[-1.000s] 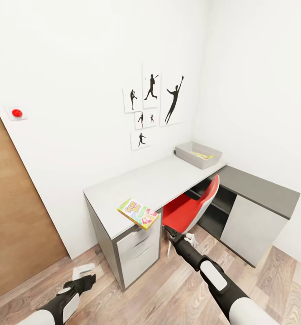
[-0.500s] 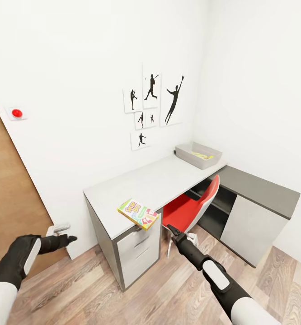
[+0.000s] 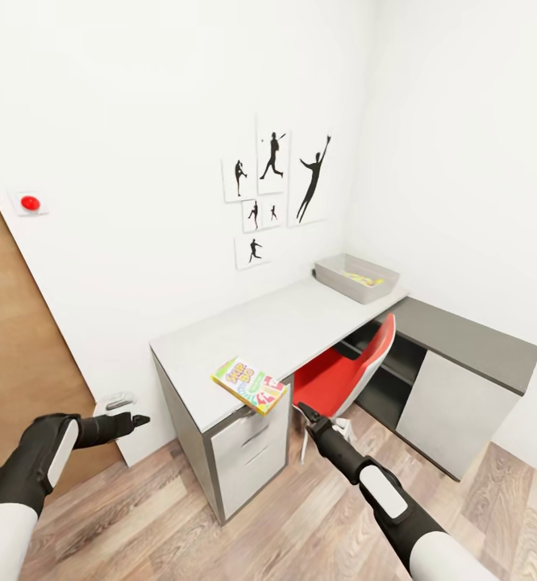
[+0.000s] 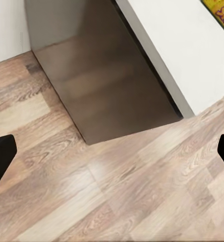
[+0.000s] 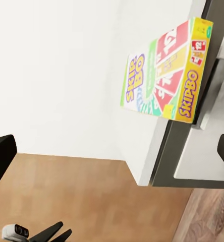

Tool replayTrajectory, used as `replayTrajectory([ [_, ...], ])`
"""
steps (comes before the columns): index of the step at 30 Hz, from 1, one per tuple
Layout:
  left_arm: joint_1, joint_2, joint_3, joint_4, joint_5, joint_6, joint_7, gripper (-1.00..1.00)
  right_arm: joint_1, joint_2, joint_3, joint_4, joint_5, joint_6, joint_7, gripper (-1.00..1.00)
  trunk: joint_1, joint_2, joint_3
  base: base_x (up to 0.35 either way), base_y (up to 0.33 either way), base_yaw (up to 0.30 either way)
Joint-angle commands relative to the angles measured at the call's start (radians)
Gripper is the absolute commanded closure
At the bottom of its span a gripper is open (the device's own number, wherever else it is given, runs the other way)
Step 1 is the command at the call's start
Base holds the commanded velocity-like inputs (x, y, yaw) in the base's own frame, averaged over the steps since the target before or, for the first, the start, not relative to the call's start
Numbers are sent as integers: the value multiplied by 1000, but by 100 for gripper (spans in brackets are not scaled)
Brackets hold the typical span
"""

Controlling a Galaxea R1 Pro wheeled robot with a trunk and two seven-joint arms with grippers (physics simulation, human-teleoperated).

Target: Put all the toys in the child's room - the three board games (two on the bed and one on the table), the two jigsaw puzzles on the table, and the tennis ball on the table - inside the toy box on the table in the child's room.

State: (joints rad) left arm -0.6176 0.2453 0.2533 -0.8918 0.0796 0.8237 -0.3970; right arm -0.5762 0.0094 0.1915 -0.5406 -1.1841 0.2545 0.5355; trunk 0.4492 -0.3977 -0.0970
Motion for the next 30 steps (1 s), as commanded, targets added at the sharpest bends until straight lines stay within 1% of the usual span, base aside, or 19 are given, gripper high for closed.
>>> replayTrajectory([
  [1,0,-3,2,2,8,7,2,-100,-1,0,2,1,-11,5,1,-100,1,-2,-2,99,74,0],
  [3,0,-18,1,19,9,2,3,-100,-1,0,2,0,-11,5,3,-100,1,-2,-2,52,39,0],
  [5,1,-38,2,32,7,-12,6,-100,-1,0,1,-1,-11,6,5,-100,1,-2,-2,21,16,0],
  [9,2,-52,3,41,7,-24,8,-100,-1,0,0,-1,-11,8,5,-100,1,-2,-2,14,9,0],
  [11,3,-52,10,43,6,-25,9,-100,-1,0,0,-1,-10,10,4,-100,1,-2,-2,80,60,0],
  [13,3,-52,30,47,6,-25,10,-100,-1,-1,0,-1,-10,12,3,-100,1,-2,-2,157,138,0],
  [15,4,-54,66,50,4,-27,10,-100,-1,-2,1,-1,-9,15,2,-100,1,-2,-2,134,112,0],
  [17,4,-54,87,53,2,-27,12,-100,-1,-5,2,-1,-9,18,1,-100,1,-2,-2,58,48,0],
  [20,4,-50,99,65,0,-29,12,-100,-2,-8,2,-1,-9,20,0,-100,1,-2,-2,25,20,0],
  [24,4,-46,103,74,-8,-30,12,-100,-2,-14,2,-1,-9,21,-1,-100,1,-2,-2,6,5,0],
  [26,4,-45,104,76,-21,-31,13,-100,-2,-16,2,-1,-11,22,-1,-100,1,-2,-2,2,1,0],
  [27,6,-44,104,77,-37,-33,15,-100,-2,-18,2,-1,-11,23,-1,-100,1,-2,-2,1,1,0],
  [28,7,-44,104,78,-62,-35,20,-100,-2,-19,2,-1,-10,26,0,-100,1,-2,-2,0,0,0],
  [30,8,-42,106,78,-123,-37,31,-100,-3,-21,2,-1,-10,38,0,-100,1,-2,-2,0,0,0],
])
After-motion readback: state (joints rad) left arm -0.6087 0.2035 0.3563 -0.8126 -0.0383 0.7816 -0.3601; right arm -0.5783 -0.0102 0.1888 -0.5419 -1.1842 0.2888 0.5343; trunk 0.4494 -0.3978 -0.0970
